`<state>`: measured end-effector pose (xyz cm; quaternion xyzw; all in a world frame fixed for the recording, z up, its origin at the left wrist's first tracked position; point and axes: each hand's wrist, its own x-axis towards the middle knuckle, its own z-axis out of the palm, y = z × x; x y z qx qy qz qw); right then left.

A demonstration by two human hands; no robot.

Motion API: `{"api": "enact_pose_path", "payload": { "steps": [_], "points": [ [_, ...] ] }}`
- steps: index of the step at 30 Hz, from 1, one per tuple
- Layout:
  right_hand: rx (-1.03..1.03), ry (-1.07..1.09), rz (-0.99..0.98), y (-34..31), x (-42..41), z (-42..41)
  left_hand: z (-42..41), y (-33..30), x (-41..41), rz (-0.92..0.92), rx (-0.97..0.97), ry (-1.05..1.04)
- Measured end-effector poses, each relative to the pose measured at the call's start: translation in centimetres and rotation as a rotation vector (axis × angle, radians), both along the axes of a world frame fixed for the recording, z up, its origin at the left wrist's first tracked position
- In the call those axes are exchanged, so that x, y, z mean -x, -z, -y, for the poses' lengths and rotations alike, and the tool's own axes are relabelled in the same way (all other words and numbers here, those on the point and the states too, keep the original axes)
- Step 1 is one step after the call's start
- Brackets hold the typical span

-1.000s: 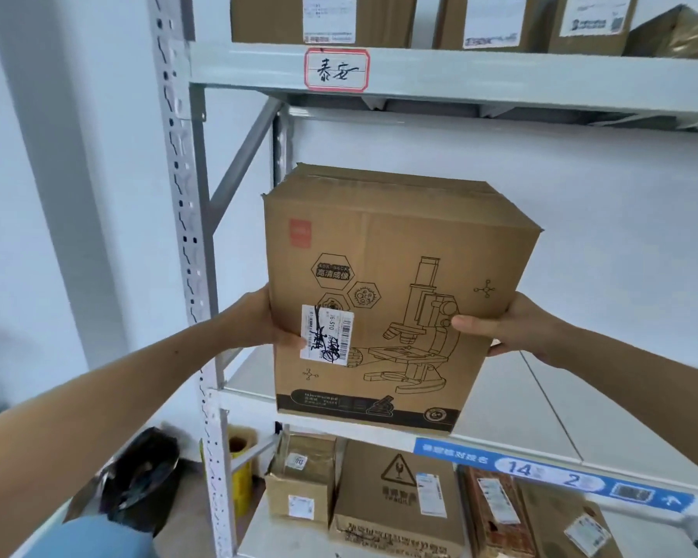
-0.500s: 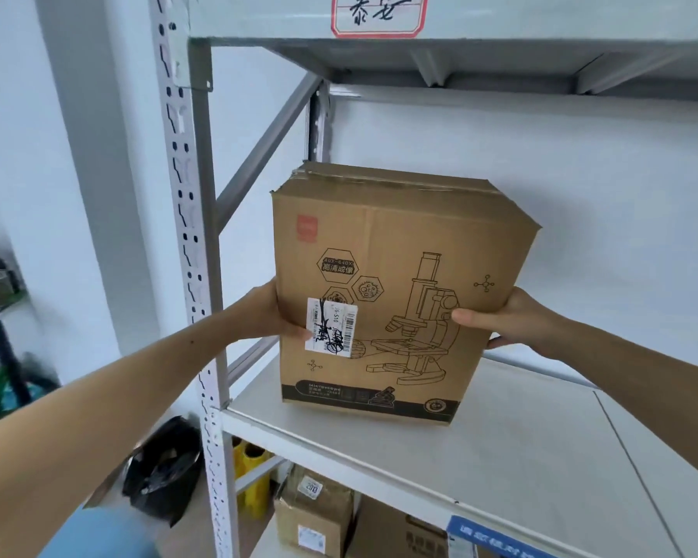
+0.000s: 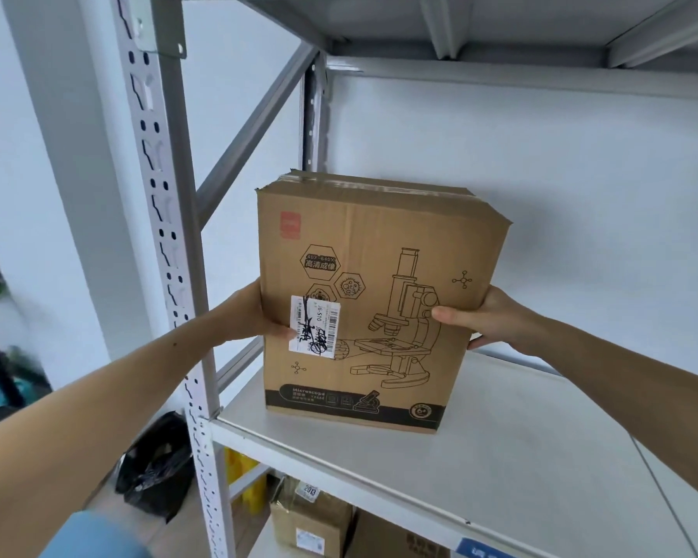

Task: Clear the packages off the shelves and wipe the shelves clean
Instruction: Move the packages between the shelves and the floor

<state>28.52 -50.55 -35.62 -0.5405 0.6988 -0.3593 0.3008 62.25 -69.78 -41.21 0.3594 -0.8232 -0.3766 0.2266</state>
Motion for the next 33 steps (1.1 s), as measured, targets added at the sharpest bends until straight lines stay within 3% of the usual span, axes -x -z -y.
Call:
{"api": "enact_pose_path", "payload": {
  "steps": [6,16,23,29,33],
  "points": [
    [-0.016,0.070,0.003,0.4,-0.8,0.6,0.8,0.1,0.2,-0.075,-0.060,-0.003],
    [-0.001,0.199,0.032,1.2,-1.9,1.3,2.3,0.2,2.5,-0.023,0.015,-0.193],
    [-0.048,0.275,0.001,1.1,-2.3,1.3,3.0,0.3,2.5,0.064,0.001,-0.185],
    [-0.116,0.280,-0.021,0.4,-2.5,1.0,2.3,-0.2,2.2,0.250,0.059,-0.150],
    [-0.121,0.285,-0.039,0.7,-3.0,0.6,1.4,-0.6,1.4,0.523,0.043,-0.132]
  ]
}}
